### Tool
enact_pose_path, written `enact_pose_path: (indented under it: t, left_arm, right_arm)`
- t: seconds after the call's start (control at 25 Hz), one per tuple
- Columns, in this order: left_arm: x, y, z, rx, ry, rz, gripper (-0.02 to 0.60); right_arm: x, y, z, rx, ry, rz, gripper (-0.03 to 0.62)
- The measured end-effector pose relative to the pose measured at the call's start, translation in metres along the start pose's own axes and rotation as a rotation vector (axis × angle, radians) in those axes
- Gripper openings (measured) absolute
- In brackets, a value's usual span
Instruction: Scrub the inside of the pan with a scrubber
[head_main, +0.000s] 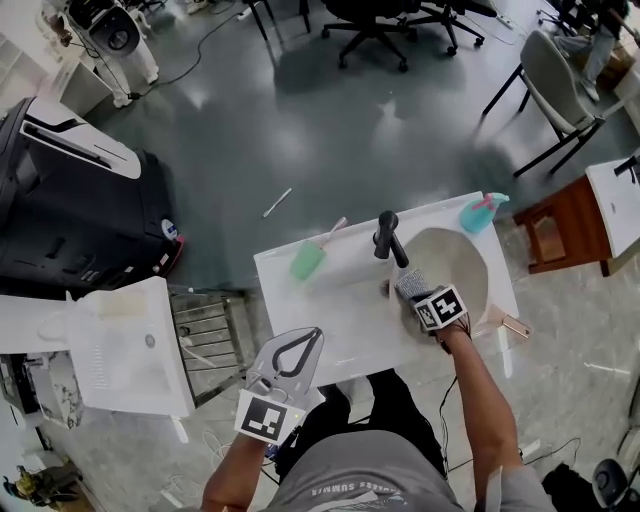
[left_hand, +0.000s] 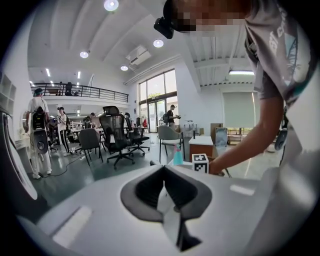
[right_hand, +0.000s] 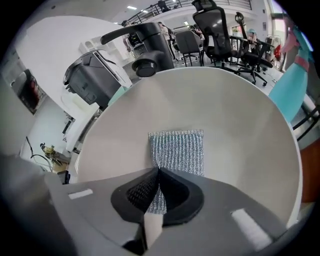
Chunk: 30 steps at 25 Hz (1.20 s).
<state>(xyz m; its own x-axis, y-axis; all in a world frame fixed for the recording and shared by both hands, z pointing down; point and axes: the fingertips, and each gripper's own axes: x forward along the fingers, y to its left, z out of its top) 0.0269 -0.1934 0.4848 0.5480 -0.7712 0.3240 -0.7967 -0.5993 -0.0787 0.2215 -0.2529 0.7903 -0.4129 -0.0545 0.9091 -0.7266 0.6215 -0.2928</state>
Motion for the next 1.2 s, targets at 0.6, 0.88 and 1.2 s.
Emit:
enact_pose_path:
  t: [0.6,0.88,1.2]
  left_arm:
    - [-0.083,0.012,0.002,-0.003,-0.051,0.104,0.003]
    - [-0.136,0.036,-0.007,0.003,-0.073,0.183,0.003]
    - [-0.195,0.057,-0.023,-0.008,-0.071,0.294,0.003]
  right_arm:
    - [-0.106,0.047,-0.007,0.052,-0.244,-0.134,0.011]
    - [-0.129,0.136,0.029,-0.071,-0.342,-0.109,0.011]
    - [-0.093,0.234,0.051,-0.257,-0.281,-0.013,0.011]
